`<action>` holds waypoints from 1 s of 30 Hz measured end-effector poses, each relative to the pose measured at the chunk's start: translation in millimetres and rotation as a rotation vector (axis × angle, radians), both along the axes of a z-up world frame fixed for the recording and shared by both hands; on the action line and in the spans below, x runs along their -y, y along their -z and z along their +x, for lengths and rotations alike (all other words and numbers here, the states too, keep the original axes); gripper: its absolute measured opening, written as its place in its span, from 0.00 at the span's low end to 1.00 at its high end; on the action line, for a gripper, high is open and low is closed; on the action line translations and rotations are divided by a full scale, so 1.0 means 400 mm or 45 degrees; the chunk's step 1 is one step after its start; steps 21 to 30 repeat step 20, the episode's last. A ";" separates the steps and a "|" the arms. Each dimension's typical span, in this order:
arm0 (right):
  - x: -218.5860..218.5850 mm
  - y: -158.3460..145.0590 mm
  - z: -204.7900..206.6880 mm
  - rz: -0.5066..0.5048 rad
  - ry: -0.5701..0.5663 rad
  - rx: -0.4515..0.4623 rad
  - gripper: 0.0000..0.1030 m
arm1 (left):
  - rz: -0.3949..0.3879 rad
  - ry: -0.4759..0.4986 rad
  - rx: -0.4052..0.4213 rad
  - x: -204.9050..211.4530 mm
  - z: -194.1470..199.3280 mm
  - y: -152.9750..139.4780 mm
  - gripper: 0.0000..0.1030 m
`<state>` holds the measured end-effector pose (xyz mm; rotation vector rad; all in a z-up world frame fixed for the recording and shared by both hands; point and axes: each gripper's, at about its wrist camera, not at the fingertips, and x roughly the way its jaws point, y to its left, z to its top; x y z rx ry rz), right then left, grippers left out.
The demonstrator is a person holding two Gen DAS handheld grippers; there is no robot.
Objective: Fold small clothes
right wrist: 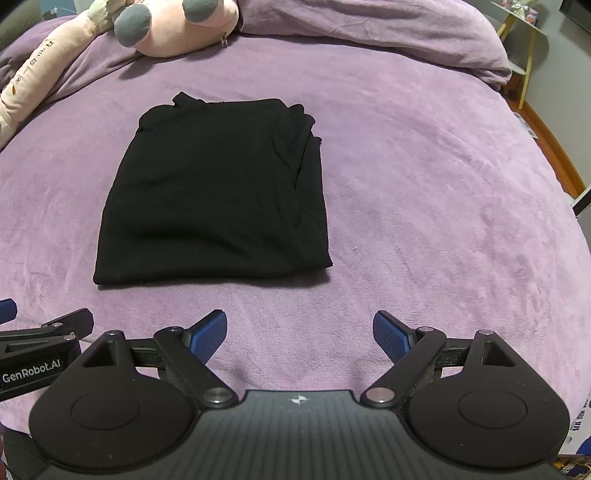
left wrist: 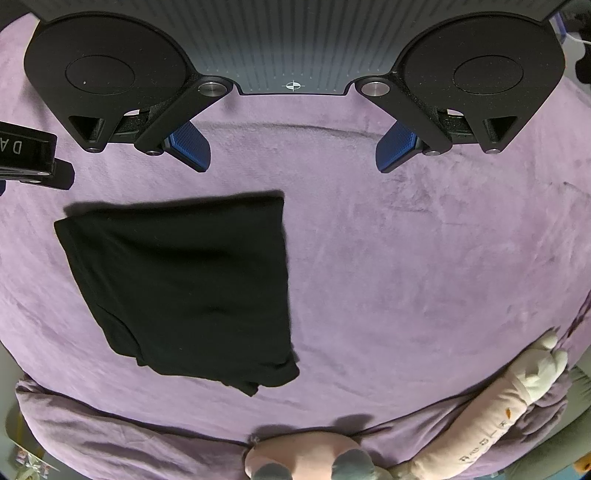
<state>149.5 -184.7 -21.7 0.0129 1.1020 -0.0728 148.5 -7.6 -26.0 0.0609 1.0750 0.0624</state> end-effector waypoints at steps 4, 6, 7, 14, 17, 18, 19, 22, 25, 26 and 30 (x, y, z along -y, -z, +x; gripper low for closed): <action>0.001 0.002 0.001 0.000 0.000 -0.003 0.84 | -0.013 0.001 -0.004 -0.002 0.004 0.002 0.97; 0.003 0.004 0.003 -0.001 -0.001 -0.007 0.84 | -0.017 0.003 -0.002 -0.003 0.005 0.002 0.97; 0.002 0.005 0.003 -0.001 0.000 -0.007 0.84 | -0.017 0.005 0.005 -0.003 0.003 0.002 0.97; 0.001 0.004 0.003 -0.001 0.001 -0.007 0.84 | 0.008 0.022 0.022 0.007 -0.004 0.000 0.96; 0.002 0.005 0.002 -0.001 0.002 -0.006 0.84 | 0.014 0.021 0.009 0.007 0.001 0.002 0.96; 0.003 0.004 0.001 -0.001 0.003 -0.005 0.84 | 0.014 0.024 0.014 0.007 0.001 0.001 0.96; 0.003 0.004 0.001 -0.002 0.005 -0.003 0.84 | 0.015 0.027 0.022 0.008 -0.001 -0.001 0.96; 0.004 0.003 0.000 -0.002 0.006 -0.001 0.84 | 0.017 0.028 0.029 0.009 -0.003 -0.003 0.96; 0.004 0.003 0.000 -0.002 0.006 -0.001 0.84 | 0.017 0.028 0.029 0.009 -0.003 -0.003 0.96; 0.004 0.003 0.000 -0.002 0.006 -0.001 0.84 | 0.017 0.028 0.029 0.009 -0.003 -0.003 0.96; 0.004 0.003 0.000 -0.002 0.006 -0.001 0.84 | 0.017 0.028 0.029 0.009 -0.003 -0.003 0.96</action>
